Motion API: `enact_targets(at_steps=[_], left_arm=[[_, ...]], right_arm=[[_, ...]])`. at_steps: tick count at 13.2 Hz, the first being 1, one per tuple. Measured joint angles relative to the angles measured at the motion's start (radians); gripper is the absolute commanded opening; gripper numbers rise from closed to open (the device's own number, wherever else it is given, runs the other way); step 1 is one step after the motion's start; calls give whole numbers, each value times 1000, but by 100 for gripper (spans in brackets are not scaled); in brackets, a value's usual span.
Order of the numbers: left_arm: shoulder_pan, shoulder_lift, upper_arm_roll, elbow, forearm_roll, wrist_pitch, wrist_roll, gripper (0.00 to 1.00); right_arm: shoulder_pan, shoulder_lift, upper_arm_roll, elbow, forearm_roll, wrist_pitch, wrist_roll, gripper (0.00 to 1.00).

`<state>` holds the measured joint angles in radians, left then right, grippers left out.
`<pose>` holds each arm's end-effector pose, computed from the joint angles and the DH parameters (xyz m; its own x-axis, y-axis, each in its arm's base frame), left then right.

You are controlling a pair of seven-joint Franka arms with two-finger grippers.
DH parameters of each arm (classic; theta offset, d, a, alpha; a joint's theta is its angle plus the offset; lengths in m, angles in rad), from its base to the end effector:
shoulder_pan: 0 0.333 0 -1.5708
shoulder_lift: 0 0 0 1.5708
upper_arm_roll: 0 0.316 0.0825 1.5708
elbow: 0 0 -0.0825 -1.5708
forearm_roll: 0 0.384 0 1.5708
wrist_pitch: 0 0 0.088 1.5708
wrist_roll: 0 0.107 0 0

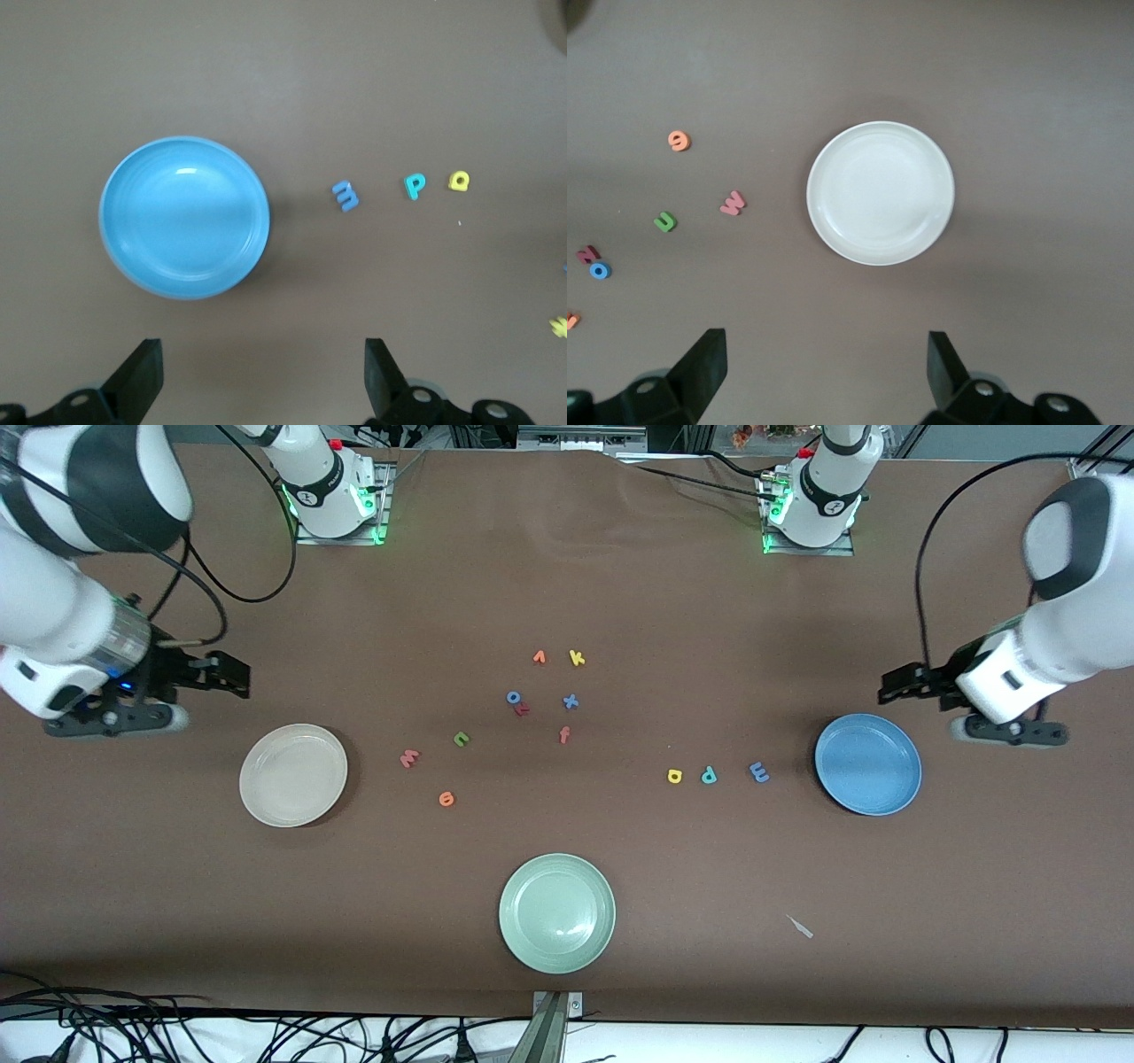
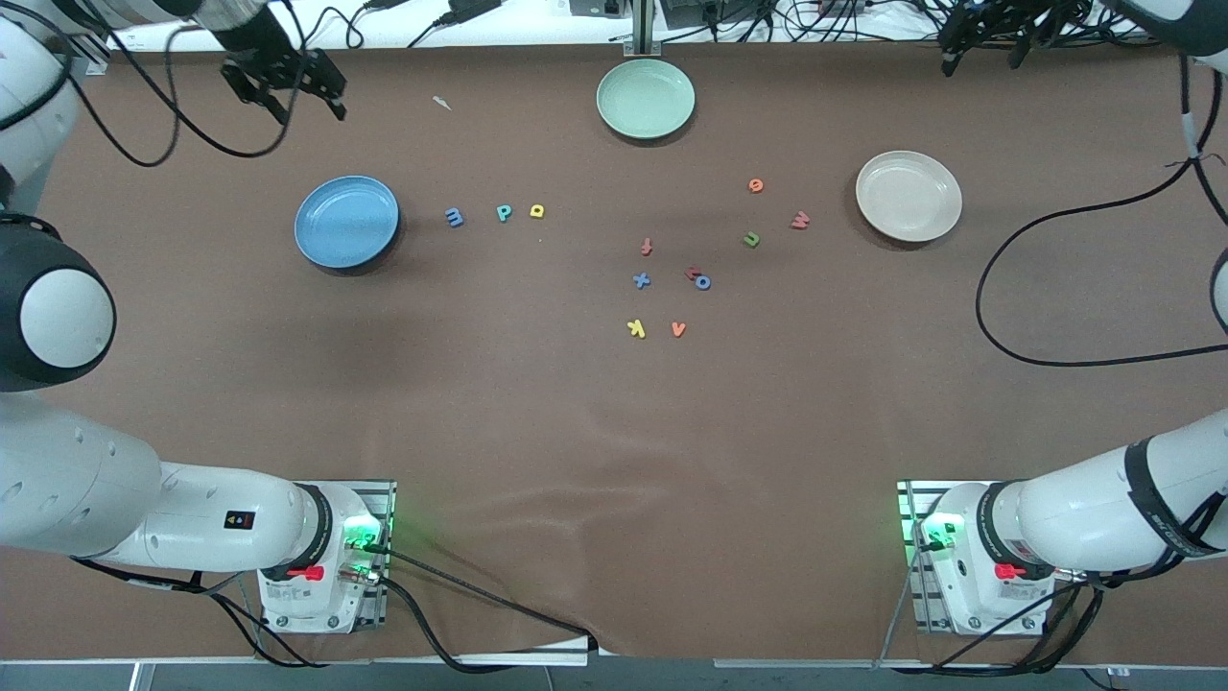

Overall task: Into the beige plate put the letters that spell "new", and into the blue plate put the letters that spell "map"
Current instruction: 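Reach the w with the right gripper while the left gripper reaches the 3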

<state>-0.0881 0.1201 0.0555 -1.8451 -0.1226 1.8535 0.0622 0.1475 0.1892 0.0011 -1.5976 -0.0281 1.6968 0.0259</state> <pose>0.5811 -0.0295 0.4499 0.9926 -0.0597 -0.1062 -0.0476 -0.9924 0.1131 0.6049 0.0878 0.5117 0.9881 0.1253 -0.0892 0.1284 -0.9913 0.0295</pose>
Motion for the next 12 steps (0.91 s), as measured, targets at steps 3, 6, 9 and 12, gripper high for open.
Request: enact_targets(at_steps=[3, 6, 9, 12], left_arm=[[-55, 79, 2, -37, 4, 45, 0, 100], [-89, 161, 4, -38, 10, 123, 0, 100], [-118, 253, 6, -39, 10, 281, -9, 100], [-160, 335, 6, -39, 10, 402, -103, 100]], right_arm=[[69, 63, 1, -1, 0, 62, 134, 100], [159, 126, 2, -2, 0, 123, 369, 100], [197, 184, 2, -17, 1, 210, 532, 100], [201, 238, 2, -76, 1, 335, 639, 100]])
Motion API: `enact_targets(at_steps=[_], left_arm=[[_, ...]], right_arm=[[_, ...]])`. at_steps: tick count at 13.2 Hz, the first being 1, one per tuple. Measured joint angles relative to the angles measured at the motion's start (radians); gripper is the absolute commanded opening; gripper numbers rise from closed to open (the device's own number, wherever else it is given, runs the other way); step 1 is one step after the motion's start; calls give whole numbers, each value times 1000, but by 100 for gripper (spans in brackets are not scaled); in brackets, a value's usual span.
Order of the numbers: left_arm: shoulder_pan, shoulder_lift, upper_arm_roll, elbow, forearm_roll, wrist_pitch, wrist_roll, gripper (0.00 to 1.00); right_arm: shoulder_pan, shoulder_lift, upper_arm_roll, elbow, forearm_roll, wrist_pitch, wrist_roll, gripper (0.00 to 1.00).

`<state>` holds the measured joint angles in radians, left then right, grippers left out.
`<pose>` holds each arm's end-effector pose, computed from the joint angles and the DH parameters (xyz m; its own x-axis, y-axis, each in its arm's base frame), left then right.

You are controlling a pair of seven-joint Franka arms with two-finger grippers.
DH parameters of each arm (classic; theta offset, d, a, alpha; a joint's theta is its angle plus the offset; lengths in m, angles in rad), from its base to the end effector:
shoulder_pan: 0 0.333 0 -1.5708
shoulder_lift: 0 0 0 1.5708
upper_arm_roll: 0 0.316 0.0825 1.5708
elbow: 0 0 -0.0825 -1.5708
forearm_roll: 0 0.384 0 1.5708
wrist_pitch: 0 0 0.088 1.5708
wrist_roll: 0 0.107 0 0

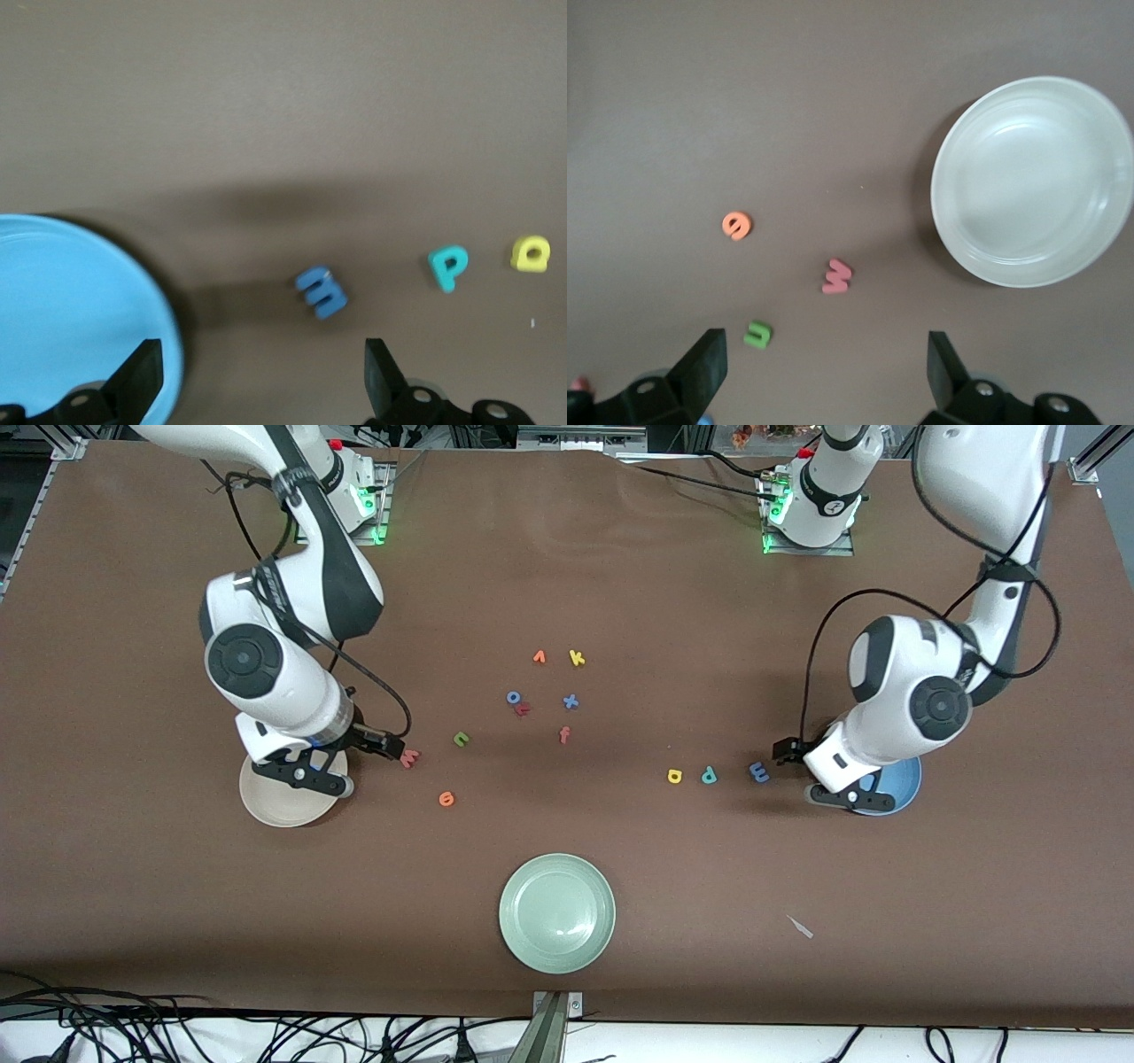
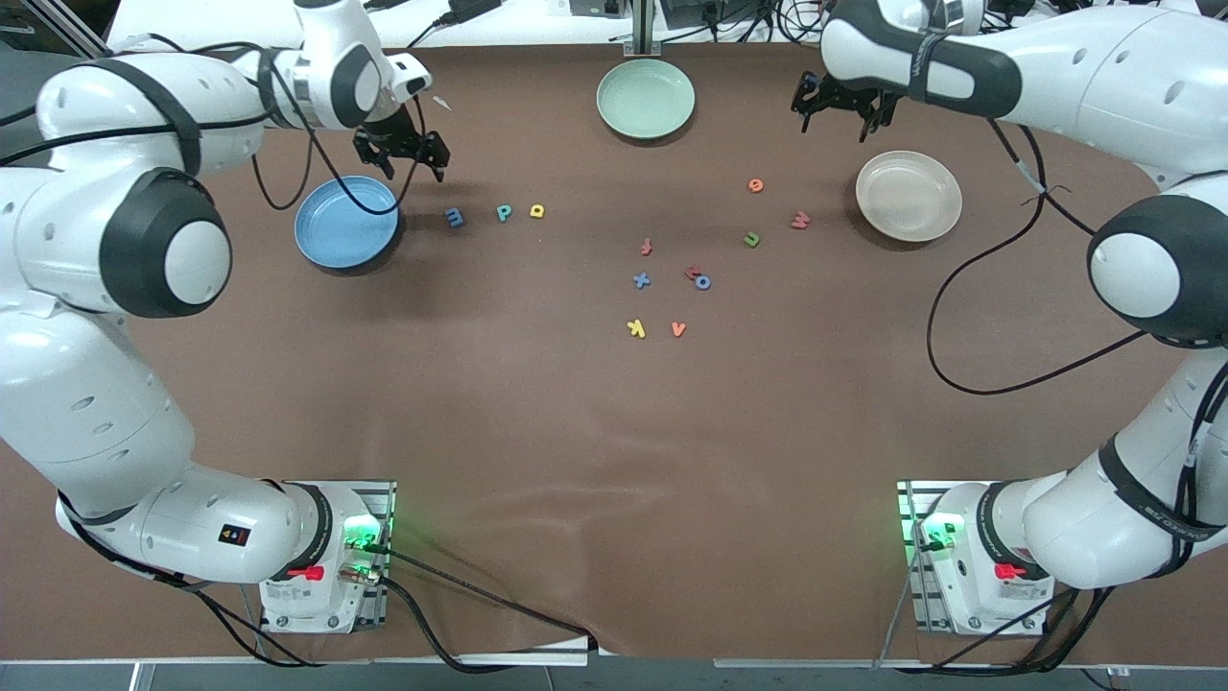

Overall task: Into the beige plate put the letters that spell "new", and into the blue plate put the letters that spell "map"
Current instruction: 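Reach the w with the right gripper while the left gripper reaches the 3, then carry the 3 to the blue plate while the right gripper grasps the w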

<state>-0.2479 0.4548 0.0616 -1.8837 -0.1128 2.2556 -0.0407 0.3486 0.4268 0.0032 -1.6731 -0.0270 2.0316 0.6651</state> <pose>0.6138 -0.1208 0.2599 0.9933 -0.0776 -0.0851 -0.0735 -0.9960 0.0507 0.6198 0.2256 0.3512 0.9540 -0.2971 -0.0402 -0.2945 -0.9538 0.0595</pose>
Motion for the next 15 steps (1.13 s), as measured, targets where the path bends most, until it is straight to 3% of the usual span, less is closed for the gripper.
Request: enact_targets(at_steps=[5, 8, 13, 15], left_arm=[[-29, 107, 2, 1, 0, 145, -54, 100], [-32, 138, 0, 2, 0, 151, -62, 100], [-52, 157, -22, -9, 0, 151, -122, 99], [-51, 160, -21, -14, 0, 151, -125, 85]], right_arm=[[-7, 26, -9, -114, 13, 144, 51, 100], [-19, 45, -17, -185, 71, 255, 68, 100], [-13, 95, -12, -240, 78, 408, 174, 100], [1, 119, -8, -251, 79, 470, 210, 99]])
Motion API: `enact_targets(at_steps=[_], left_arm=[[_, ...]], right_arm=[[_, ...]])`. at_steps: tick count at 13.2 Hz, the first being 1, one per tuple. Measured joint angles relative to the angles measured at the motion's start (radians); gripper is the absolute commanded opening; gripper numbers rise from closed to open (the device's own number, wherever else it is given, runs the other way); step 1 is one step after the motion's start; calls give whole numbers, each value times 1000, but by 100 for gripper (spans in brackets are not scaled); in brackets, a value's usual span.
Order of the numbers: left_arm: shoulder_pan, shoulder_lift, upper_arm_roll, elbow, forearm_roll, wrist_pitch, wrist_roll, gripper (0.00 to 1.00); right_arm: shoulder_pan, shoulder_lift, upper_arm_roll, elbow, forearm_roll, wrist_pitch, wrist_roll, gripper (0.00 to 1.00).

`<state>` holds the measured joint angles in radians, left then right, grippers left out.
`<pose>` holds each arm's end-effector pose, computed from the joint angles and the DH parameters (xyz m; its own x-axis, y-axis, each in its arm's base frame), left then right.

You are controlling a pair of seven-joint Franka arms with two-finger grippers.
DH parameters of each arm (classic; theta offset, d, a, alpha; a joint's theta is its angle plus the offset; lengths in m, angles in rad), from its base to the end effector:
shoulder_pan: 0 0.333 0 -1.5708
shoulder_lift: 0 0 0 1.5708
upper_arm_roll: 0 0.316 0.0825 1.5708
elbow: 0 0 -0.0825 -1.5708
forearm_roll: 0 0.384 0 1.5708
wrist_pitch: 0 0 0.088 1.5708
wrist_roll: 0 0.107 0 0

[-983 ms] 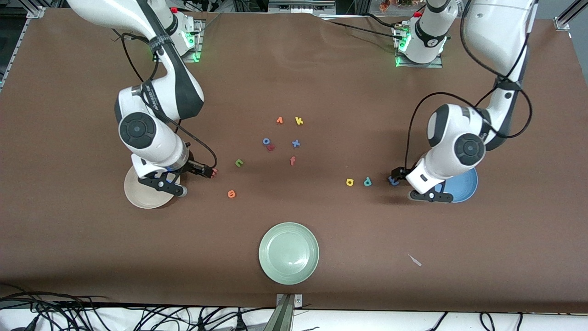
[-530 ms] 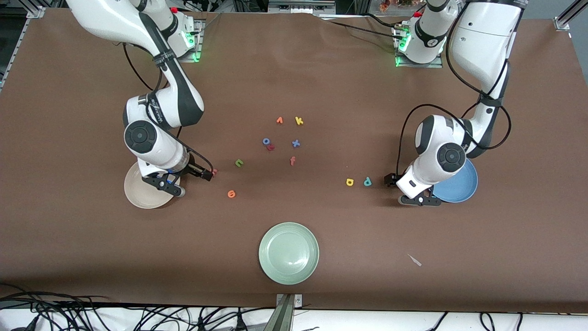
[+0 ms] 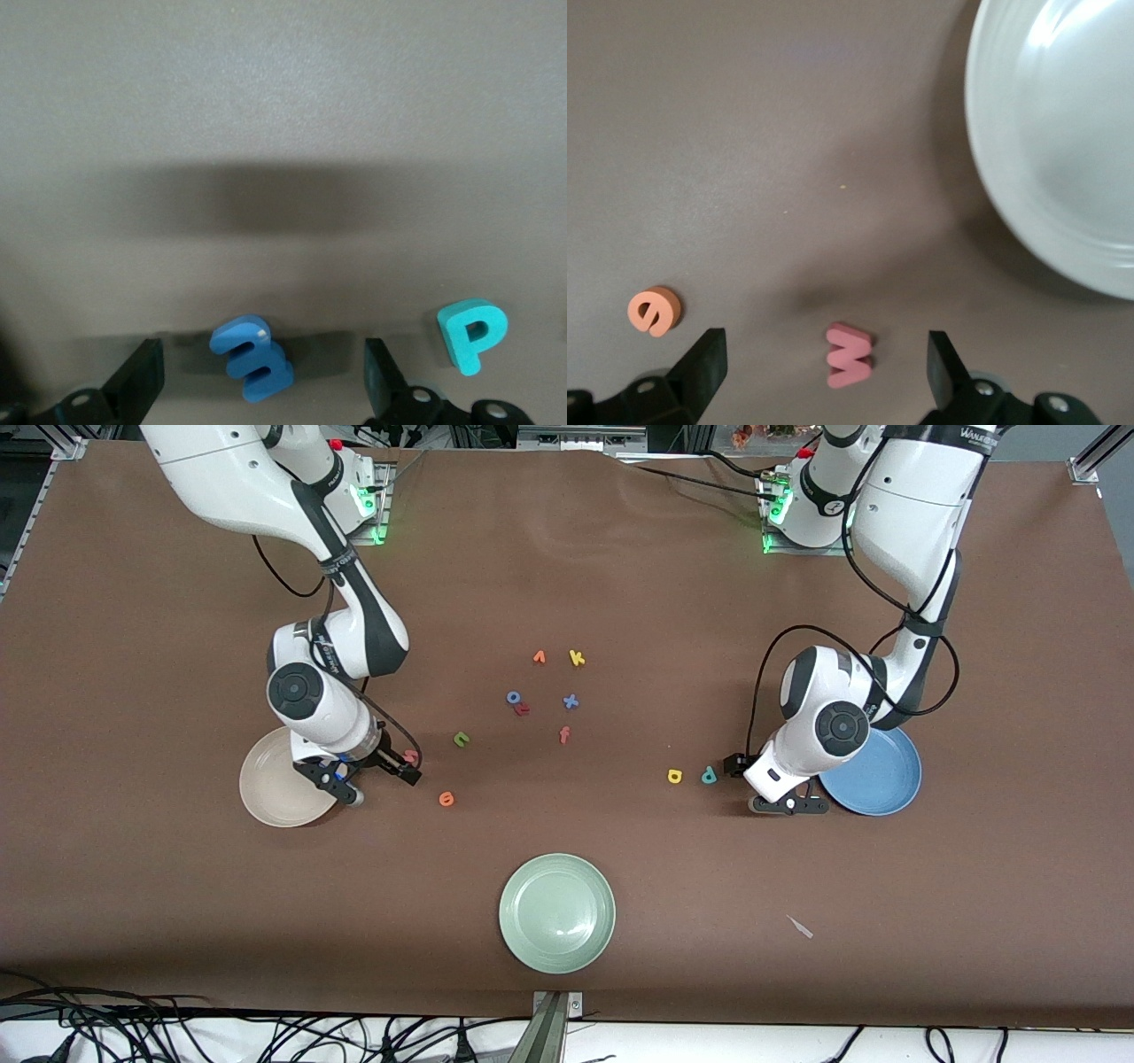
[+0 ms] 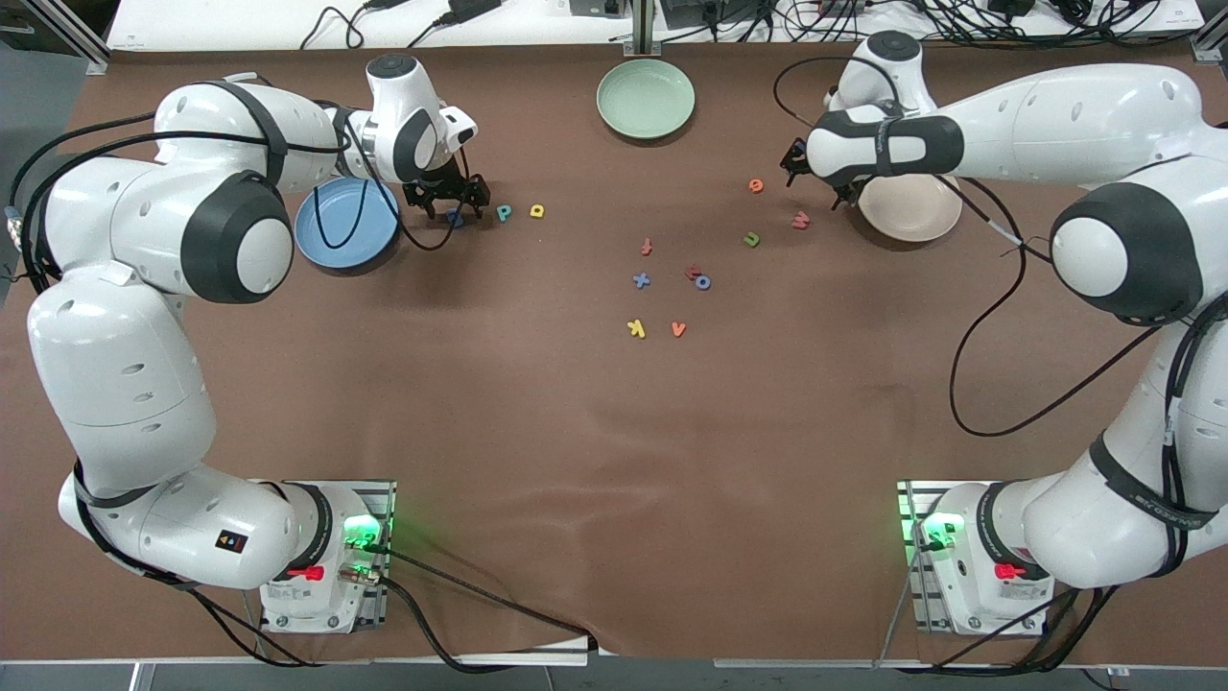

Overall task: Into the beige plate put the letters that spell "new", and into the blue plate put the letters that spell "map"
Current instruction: 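Carry the 3 to the blue plate while the right gripper grasps the w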

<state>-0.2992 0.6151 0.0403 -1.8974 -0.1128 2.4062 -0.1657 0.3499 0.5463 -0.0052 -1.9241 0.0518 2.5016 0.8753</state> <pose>0.5977 -0.1598 0.1661 0.9936 -0.0130 -0.1122 -0.0103 -0.9996 0.0250 0.5924 0.2125 0.2065 0.8415 -0.5403 -0.0030 -0.5399 -0.8406 -0.0424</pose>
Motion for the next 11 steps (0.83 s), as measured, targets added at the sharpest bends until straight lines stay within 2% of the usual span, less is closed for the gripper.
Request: enact_targets(at_steps=[1, 3, 5, 7, 8, 10, 11], left_arm=[[0, 0, 0, -4, 0, 0, -1, 82], [0, 0, 1, -7, 0, 0, -1, 62], [1, -5, 3, -6, 0, 0, -1, 34], [1, -11, 3, -6, 0, 0, -1, 14], [1, -14, 4, -6, 0, -2, -1, 9], [1, -15, 4, -6, 0, -4, -1, 8], [1, -15, 4, -6, 0, -4, -1, 9]], right_arm=[[11, 15, 1, -4, 0, 32, 19, 99], [35, 37, 2, -5, 0, 61, 50, 92], [43, 43, 2, -7, 0, 64, 57, 86], [43, 44, 0, -10, 0, 64, 57, 81], [42, 44, -1, -14, 0, 64, 57, 78], [40, 45, -2, -22, 0, 64, 53, 72], [38, 45, -4, -24, 0, 64, 47, 64]])
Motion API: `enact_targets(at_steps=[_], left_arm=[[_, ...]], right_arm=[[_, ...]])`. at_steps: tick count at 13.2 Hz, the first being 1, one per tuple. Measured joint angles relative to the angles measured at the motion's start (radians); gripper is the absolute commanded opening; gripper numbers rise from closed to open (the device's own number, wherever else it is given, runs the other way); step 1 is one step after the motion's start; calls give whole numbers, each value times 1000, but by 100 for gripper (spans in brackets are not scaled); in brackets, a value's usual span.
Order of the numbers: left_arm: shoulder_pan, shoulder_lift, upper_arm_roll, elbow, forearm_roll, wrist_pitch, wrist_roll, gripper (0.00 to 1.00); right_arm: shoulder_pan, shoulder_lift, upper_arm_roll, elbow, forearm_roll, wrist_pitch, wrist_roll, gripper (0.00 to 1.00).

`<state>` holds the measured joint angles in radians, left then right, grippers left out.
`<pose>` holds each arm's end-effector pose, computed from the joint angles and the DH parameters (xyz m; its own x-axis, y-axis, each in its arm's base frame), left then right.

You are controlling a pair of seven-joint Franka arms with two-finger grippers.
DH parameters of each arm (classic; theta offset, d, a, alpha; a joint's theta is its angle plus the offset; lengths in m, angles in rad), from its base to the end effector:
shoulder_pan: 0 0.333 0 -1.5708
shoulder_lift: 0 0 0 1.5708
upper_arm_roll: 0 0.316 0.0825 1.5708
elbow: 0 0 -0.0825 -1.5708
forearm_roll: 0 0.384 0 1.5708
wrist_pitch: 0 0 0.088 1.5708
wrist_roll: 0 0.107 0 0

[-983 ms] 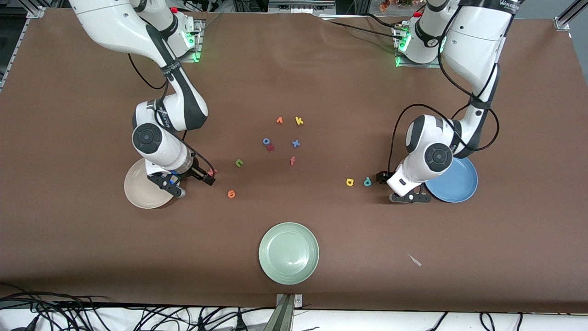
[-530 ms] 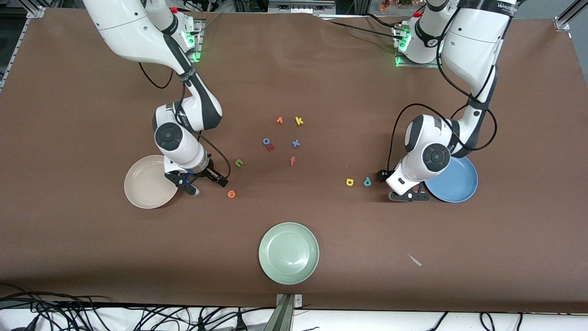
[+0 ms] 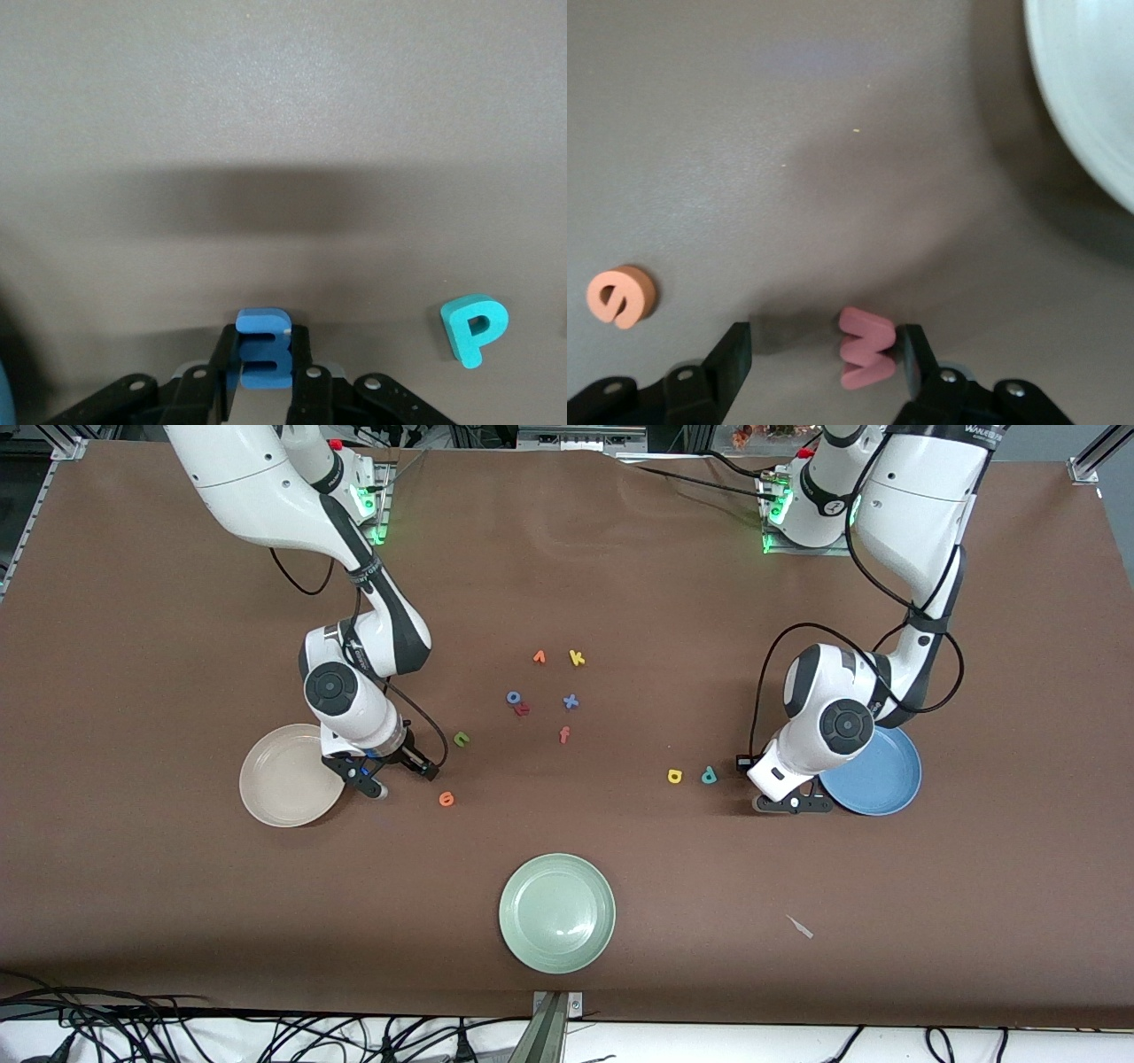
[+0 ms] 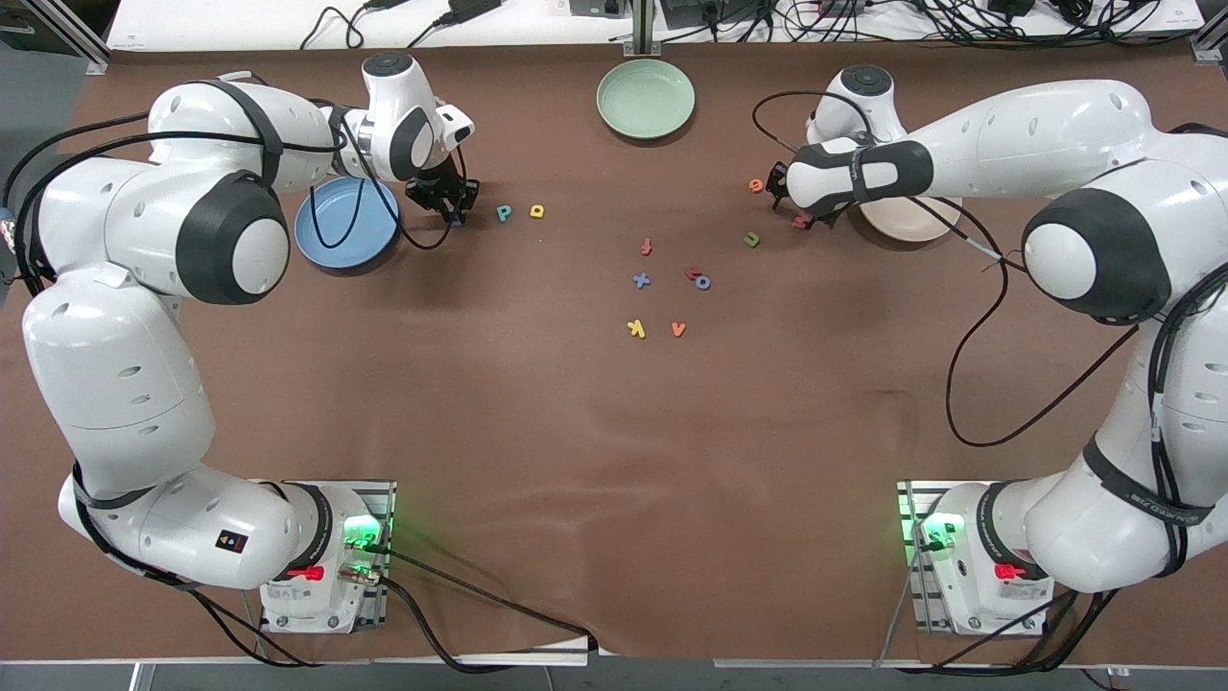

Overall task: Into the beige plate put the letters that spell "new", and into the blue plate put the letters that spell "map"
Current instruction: 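Carry the 3 to the blue plate while the right gripper grasps the w, then carry the w to the white plate while the left gripper reaches the P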

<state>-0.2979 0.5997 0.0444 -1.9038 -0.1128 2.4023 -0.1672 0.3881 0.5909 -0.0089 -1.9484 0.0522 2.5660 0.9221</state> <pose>0.5982 -0.1566 0.1730 0.9943 -0.0069 -0.1069 -0.0043 -0.9997 0.0247 0.5770 0.2292 0.1752 0.8339 -0.5519 -0.0037 -0.5517 -0.8333 -0.0358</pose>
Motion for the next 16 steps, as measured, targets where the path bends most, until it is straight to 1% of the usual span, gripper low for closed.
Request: enact_targets(at_steps=[2, 3, 4, 5, 6, 7, 8, 9, 10, 11, 12, 14, 16], left_arm=[[8, -7, 2, 2, 0, -6, 0, 9], [22, -23, 6, 7, 0, -34, 0, 9], [45, -51, 8, 13, 0, -77, 5, 9], [74, -86, 9, 15, 2, -118, 32, 9], [105, -120, 9, 12, 2, -150, 77, 10], [134, -148, 10, 4, 2, -168, 119, 14], [165, -169, 10, -10, 2, -176, 151, 14], [193, -178, 10, -29, 3, -178, 183, 19], [217, -179, 10, -47, 3, -177, 214, 30], [235, -178, 10, -62, 3, -173, 238, 58], [249, -176, 10, -72, 3, -170, 252, 81], [260, -175, 6, -76, 3, -167, 260, 83], [258, -175, -28, -74, 3, -159, 258, 83]], right_arm=[[-8, 0, -1, -4, 0, 0, -20, 47], [-11, -1, -2, -4, 0, -1, -26, 41], [-13, -4, -3, -4, 0, -1, -29, 32], [-13, -6, -4, -4, 0, -1, -30, 25], [-13, -5, -4, -4, 0, -1, -30, 19], [-13, -7, -4, -4, 0, -1, -30, 11], [-13, -9, -4, -4, 0, -1, -30, 0], [-13, -8, -4, -4, 0, 0, -31, 0], [-13, -8, -4, -4, 0, -1, -33, 0], [-13, -8, -4, -3, 0, -2, -34, 0], [-13, -8, -4, 0, 0, -8, -36, 0], [-13, -8, -4, 28, 0, -66, -39, 0], [-13, -10, -6, 89, -1, -161, -68, 0]])
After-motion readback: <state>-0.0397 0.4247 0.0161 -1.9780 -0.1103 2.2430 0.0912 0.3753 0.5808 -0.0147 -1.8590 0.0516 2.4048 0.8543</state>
